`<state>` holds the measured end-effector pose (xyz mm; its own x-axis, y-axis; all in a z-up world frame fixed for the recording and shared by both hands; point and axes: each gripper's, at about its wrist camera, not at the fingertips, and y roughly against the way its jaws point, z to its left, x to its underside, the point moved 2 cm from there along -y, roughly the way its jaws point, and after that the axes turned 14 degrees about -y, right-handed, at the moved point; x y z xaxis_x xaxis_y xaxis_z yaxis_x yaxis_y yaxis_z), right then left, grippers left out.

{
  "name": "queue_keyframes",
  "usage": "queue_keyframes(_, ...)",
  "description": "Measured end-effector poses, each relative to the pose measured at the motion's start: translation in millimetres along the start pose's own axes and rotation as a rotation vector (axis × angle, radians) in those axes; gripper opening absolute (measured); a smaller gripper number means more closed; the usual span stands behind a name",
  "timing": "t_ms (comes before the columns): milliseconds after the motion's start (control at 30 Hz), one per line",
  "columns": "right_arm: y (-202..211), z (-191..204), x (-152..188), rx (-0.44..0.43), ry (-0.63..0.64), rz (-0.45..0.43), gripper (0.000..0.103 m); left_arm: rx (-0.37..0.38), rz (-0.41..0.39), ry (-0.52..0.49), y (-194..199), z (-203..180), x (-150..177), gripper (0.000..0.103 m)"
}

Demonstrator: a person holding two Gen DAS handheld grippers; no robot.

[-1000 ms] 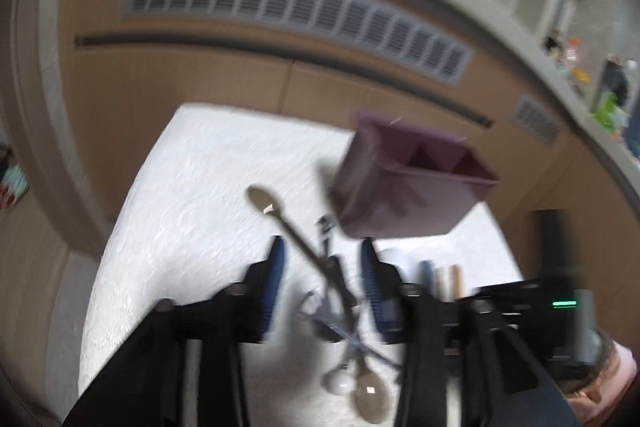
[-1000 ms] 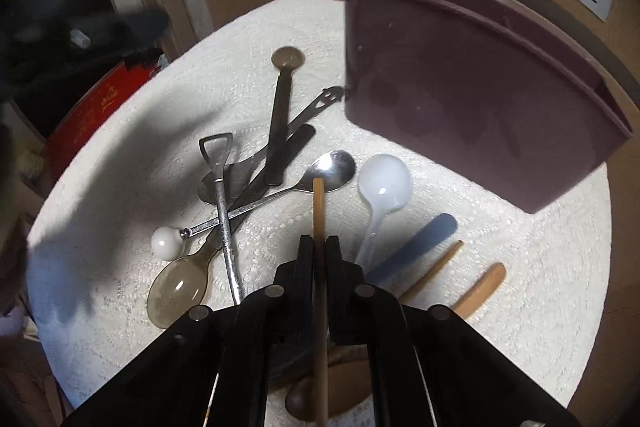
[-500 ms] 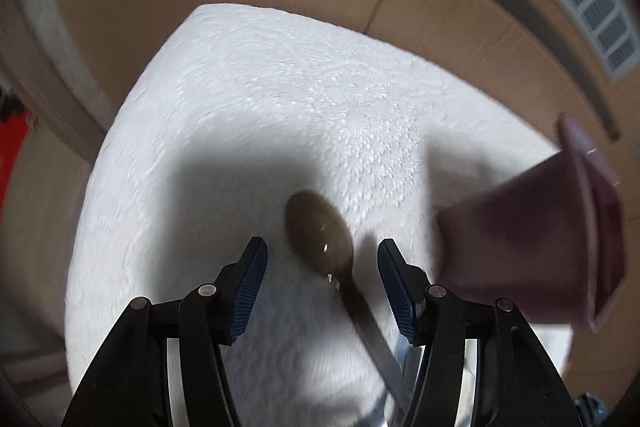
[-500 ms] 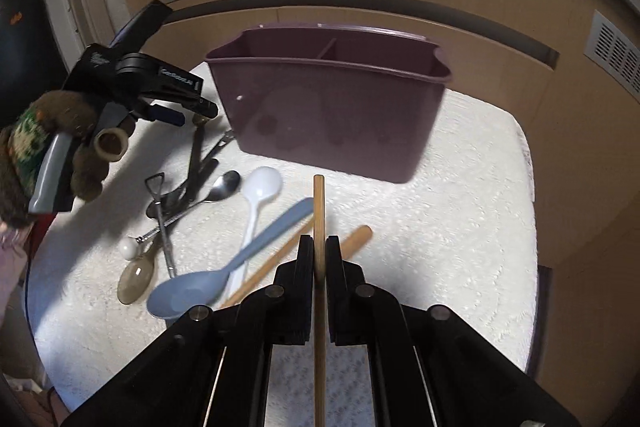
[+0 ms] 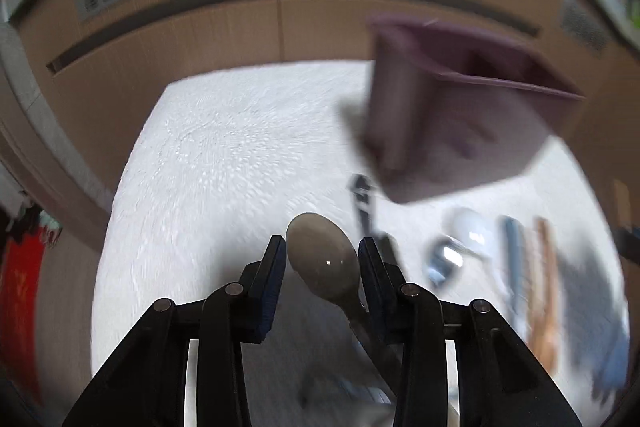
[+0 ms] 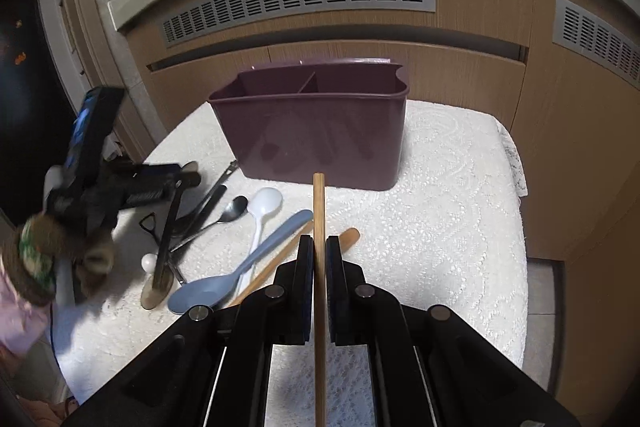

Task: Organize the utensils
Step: 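Lift the spoon into the maroon caddy with the left tool while the right tool drops the chopstick in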

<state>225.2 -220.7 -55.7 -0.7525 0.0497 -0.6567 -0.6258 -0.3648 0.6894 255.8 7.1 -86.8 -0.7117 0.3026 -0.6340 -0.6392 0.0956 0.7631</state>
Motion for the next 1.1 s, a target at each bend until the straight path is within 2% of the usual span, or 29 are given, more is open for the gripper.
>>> queue_keyframes(67,0,4,-1,-0.008,-0.004,-0.002,0.005,0.006,-0.081,-0.008,29,-13,9,0.038)
queue_keyframes(200,-1,8,-1,0.012,-0.009,-0.013,0.005,0.014,-0.192,-0.024,70,-24,6,0.038)
queue_keyframes(333,6,12,-2,0.019,-0.008,-0.032,0.005,0.032,-0.25,-0.023,94,-14,2,0.036)
queue_keyframes(433,12,14,-2,0.024,-0.003,-0.048,0.005,0.022,-0.278,-0.029,111,-10,1,0.035)
queue_keyframes(500,16,15,-2,0.027,0.0,-0.057,0.005,0.02,-0.291,-0.038,104,-13,-1,0.035)
queue_keyframes(767,21,16,-1,0.032,0.007,-0.061,0.005,0.067,-0.307,-0.021,110,-15,-2,0.035)
queue_keyframes(1000,26,18,-2,0.023,0.012,-0.078,0.005,0.066,-0.356,-0.045,132,-22,-7,0.035)
queue_keyframes(1100,34,20,-8,0.019,0.013,-0.115,0.005,0.044,-0.388,-0.071,145,-26,-17,0.035)
